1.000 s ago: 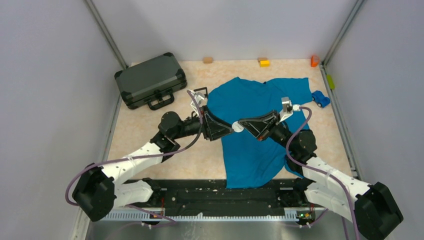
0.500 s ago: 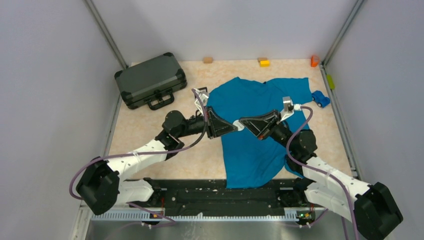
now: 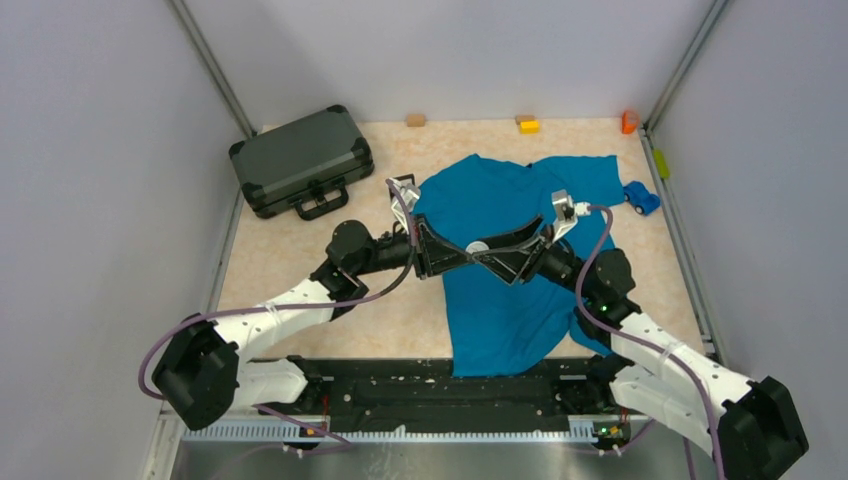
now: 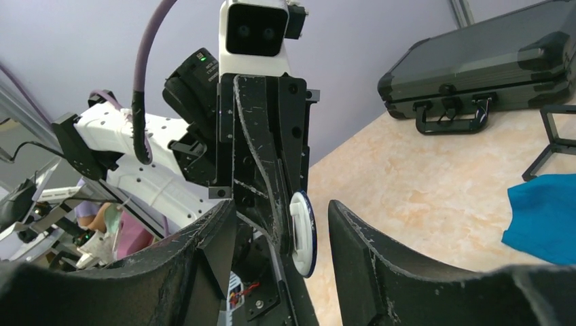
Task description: Pin the brooch onto the clothing
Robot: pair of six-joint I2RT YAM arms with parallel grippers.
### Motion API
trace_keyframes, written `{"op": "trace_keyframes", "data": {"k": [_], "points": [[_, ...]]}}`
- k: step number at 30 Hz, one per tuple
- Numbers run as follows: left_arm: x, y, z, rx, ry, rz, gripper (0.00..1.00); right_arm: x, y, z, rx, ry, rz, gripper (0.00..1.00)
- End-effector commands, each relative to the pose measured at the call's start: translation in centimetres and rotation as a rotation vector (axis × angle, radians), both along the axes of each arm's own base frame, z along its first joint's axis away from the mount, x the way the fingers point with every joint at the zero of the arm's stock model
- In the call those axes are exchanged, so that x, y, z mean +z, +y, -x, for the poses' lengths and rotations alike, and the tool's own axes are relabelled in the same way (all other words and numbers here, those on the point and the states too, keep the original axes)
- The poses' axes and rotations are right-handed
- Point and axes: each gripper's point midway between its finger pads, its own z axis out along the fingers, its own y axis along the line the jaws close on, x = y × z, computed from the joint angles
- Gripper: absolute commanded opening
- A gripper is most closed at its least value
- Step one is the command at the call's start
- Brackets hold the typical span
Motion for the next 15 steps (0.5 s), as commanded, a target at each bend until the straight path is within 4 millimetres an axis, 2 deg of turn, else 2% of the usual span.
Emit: {"op": "trace_keyframes", "data": {"k": [1, 10, 15], "points": [[2.88, 0.33, 0.94, -0.027, -0.087, 0.065, 0.0, 0.7, -0.9, 0.49, -0.007, -0.026, -0.031, 0.54], [2.95, 0.46, 1.6, -0.055, -0.105, 0.06, 0.0, 0.16, -1.54, 0.29, -0.02, -0.003, -0.053, 0.5], [2.8, 0.51, 1.66, -0.056, -0.105, 0.053, 0.0, 0.03, -1.5, 0.2, -0.016, 0.007, -0.057, 0.37]]}}
